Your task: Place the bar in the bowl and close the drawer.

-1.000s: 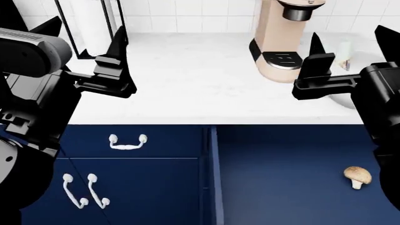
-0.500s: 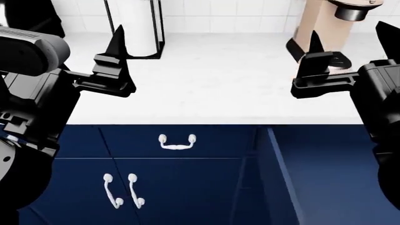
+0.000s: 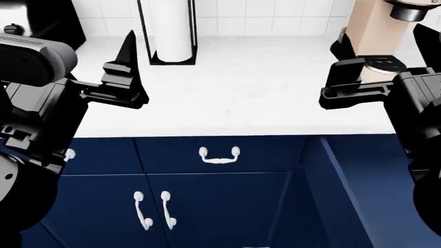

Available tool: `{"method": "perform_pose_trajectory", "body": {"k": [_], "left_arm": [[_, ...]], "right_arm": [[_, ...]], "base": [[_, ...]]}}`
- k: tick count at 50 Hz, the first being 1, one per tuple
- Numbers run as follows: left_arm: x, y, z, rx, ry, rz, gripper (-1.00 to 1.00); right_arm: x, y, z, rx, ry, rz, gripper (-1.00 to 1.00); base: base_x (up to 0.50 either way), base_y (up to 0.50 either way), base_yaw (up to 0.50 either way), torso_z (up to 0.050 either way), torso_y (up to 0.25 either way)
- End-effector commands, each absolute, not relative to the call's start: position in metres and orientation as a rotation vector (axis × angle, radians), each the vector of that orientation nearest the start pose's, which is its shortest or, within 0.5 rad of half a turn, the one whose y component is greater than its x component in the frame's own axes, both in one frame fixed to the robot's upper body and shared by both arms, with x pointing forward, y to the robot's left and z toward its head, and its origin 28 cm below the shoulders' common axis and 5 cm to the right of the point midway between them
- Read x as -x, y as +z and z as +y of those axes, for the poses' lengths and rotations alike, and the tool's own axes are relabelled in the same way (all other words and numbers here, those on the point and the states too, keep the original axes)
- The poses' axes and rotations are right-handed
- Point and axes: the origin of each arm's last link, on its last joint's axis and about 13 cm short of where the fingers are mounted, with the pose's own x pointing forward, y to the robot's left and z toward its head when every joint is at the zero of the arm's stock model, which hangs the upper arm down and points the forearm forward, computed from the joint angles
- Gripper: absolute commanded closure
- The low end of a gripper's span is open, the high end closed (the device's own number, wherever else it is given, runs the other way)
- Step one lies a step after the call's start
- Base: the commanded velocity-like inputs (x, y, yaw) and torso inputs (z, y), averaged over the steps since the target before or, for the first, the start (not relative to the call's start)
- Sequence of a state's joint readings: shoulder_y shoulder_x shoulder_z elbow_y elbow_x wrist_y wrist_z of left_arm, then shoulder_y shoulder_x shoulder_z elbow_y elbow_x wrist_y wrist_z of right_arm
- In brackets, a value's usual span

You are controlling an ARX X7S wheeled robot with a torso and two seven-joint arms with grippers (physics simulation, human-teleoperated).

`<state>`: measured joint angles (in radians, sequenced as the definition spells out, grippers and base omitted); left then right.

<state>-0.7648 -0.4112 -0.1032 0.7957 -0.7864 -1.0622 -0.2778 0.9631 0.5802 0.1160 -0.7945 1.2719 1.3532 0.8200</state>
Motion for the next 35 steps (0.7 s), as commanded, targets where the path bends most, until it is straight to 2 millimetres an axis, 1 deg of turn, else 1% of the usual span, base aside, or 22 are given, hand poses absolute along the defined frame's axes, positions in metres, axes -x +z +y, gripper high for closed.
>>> {"method": "perform_pose_trajectory", "body": {"k": [1,35], "left_arm": [[-0.2266,0.2726,0.2402,-0.039,-0.199,-0.427,-1.0],[-0.2265,0.2737,0.2389,-0.039,-0.206,-0.424,-1.0]], "right_arm": [[-0.2027,0.293,-0.1399,0.165,-0.035,-0.311,-1.0],[-0.2023,0.2934,-0.1416,0.148,-0.046,-0.31,-1.0]], "base": [[-0.2,0.0,-0.5,0.0,0.0],[-0.2,0.03,-0.5,0.0,0.0]]}}
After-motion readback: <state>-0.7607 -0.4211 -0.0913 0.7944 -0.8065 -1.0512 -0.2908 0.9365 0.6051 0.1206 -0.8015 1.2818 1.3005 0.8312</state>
